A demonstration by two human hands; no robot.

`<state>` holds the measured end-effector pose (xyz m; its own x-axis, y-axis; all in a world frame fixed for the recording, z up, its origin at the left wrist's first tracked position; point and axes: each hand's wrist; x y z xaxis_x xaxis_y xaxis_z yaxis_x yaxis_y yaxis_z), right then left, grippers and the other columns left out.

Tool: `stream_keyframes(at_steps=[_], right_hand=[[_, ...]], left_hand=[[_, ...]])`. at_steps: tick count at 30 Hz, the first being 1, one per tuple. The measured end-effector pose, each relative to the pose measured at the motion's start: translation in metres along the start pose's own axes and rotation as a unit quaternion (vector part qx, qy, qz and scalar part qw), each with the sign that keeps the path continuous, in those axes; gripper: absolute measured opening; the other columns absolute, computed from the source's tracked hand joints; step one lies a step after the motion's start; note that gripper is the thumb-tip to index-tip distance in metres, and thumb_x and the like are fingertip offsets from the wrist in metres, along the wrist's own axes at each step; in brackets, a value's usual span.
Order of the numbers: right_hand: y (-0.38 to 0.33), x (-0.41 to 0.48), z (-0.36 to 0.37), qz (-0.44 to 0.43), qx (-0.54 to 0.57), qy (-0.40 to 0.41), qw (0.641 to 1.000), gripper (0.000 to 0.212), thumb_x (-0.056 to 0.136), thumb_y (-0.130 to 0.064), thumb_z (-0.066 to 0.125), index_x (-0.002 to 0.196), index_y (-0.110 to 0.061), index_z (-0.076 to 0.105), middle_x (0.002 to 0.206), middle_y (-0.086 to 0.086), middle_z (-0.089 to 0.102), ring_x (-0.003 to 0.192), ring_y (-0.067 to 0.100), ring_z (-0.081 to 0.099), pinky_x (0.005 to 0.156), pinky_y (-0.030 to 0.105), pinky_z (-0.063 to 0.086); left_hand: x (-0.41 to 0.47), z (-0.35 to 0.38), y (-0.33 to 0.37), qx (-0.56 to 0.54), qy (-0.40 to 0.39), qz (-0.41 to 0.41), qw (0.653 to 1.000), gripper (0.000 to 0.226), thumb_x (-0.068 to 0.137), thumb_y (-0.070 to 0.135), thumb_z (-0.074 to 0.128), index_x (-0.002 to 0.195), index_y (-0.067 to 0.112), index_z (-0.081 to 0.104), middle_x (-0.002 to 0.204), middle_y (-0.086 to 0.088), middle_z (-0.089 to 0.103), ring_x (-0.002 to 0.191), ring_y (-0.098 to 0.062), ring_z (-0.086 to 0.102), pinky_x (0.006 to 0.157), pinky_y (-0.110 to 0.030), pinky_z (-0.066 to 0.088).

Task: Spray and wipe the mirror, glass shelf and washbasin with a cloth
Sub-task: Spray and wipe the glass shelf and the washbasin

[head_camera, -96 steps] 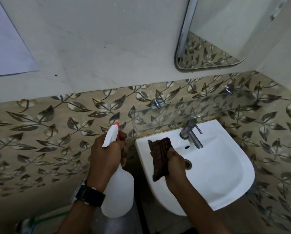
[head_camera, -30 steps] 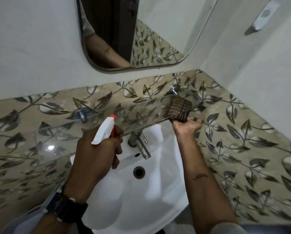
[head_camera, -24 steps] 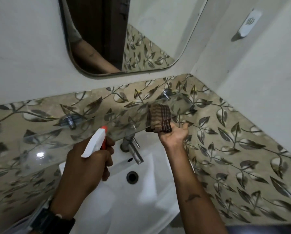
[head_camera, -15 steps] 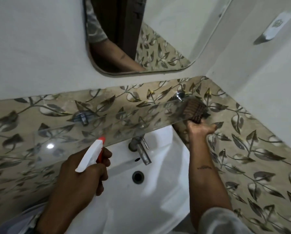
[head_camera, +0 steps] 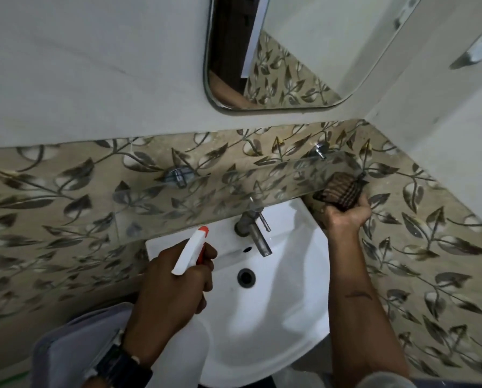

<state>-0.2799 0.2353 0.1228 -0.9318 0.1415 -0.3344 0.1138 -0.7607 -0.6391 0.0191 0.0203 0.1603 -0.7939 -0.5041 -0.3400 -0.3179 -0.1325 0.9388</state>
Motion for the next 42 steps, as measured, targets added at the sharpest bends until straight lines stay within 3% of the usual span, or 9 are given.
stream_keyframes(at_steps=[4,6,9,14,17,26,31,36,42], right_hand=[[0.000,-0.012,-0.012,0.024,-0.013,0.027,0.999,0.037,0.101,-0.031,0.042,0.118,-0.010,0.068,0.114,0.014,0.075,0.106,0.031,0.066,0.107,0.040,0.049],[-0.003,-0.036,-0.029,0.008,0.005,-0.013,1.000,0.036,0.101,-0.029,0.044,0.122,-0.010,0.067,0.121,0.012,0.072,0.100,0.027,0.071,0.095,0.035,0.057],[-0.001,-0.083,-0.055,0.008,0.008,-0.035,0.999,0.031,0.092,-0.026,0.054,0.115,-0.011,0.068,0.103,0.006,0.074,0.081,0.020,0.076,0.073,0.028,0.062],[0.018,-0.155,-0.096,0.077,-0.073,-0.027,0.994,0.044,0.100,-0.031,0.049,0.136,-0.009,0.060,0.125,0.009,0.071,0.106,0.023,0.073,0.085,0.033,0.061],[0.028,-0.181,-0.123,0.134,-0.079,-0.033,0.987,0.043,0.107,-0.027,0.040,0.143,-0.008,0.054,0.140,0.010,0.063,0.128,0.024,0.062,0.107,0.043,0.049],[0.049,-0.211,-0.141,0.202,-0.151,-0.046,0.967,0.041,0.108,-0.026,0.039,0.143,-0.012,0.055,0.139,0.007,0.065,0.126,0.021,0.064,0.098,0.037,0.056],[0.048,-0.209,-0.142,0.198,-0.168,-0.054,0.964,0.042,0.107,-0.026,0.039,0.143,-0.012,0.054,0.140,0.007,0.064,0.128,0.021,0.062,0.104,0.039,0.051],[0.040,-0.206,-0.145,0.193,-0.173,-0.062,0.964,0.041,0.107,-0.026,0.040,0.142,-0.012,0.056,0.138,0.006,0.065,0.125,0.020,0.065,0.102,0.037,0.053],[0.035,-0.197,-0.152,0.197,-0.166,-0.051,0.965,0.042,0.106,-0.025,0.040,0.143,-0.013,0.055,0.142,0.006,0.063,0.132,0.021,0.059,0.109,0.041,0.045]], left_hand=[[-0.007,-0.009,-0.014,-0.015,-0.010,-0.001,1.000,0.031,0.080,-0.014,0.055,0.080,0.012,0.072,0.073,-0.018,0.065,0.041,-0.020,0.049,0.042,-0.029,0.043],[-0.012,-0.013,-0.021,-0.026,-0.019,-0.004,0.999,0.031,0.083,-0.011,0.055,0.079,0.014,0.073,0.071,-0.018,0.064,0.043,-0.021,0.048,0.043,-0.031,0.043],[-0.018,-0.019,-0.037,-0.031,-0.008,-0.017,0.999,0.034,0.082,-0.009,0.056,0.075,0.019,0.075,0.058,-0.004,0.064,0.045,-0.023,0.051,0.045,-0.033,0.044],[-0.022,-0.028,-0.073,-0.005,-0.006,-0.051,0.999,0.024,0.080,-0.006,0.056,0.081,0.011,0.072,0.056,0.000,0.063,0.044,-0.027,0.052,0.048,-0.036,0.046],[-0.029,-0.033,-0.092,0.013,0.009,-0.075,0.997,0.020,0.081,-0.005,0.056,0.080,0.008,0.071,0.059,-0.006,0.063,0.045,-0.026,0.053,0.049,-0.034,0.045],[-0.027,-0.031,-0.118,0.044,0.063,-0.122,0.990,0.013,0.083,0.009,0.054,0.081,0.008,0.066,0.069,-0.010,0.063,0.054,-0.028,0.058,0.043,-0.023,0.045],[-0.027,-0.022,-0.116,0.099,0.066,-0.124,0.985,0.024,0.089,0.010,0.051,0.069,0.019,0.061,0.061,-0.009,0.063,0.045,-0.022,0.058,0.054,-0.027,0.045],[-0.027,-0.009,-0.113,0.080,0.093,-0.125,0.985,0.022,0.088,0.009,0.049,0.079,-0.007,0.062,0.065,-0.015,0.058,0.052,-0.028,0.054,0.053,-0.027,0.043],[-0.023,0.000,-0.109,0.091,0.080,-0.135,0.983,0.029,0.081,0.016,0.050,0.075,-0.008,0.063,0.062,-0.014,0.058,0.054,-0.029,0.058,0.053,-0.029,0.046]])
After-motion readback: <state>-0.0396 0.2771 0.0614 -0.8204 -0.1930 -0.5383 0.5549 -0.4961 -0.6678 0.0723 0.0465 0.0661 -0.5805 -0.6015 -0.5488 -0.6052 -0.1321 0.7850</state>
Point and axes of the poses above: each hand's wrist, its own x-axis towards the middle knuckle, its own z-axis out of the palm, y = z × x
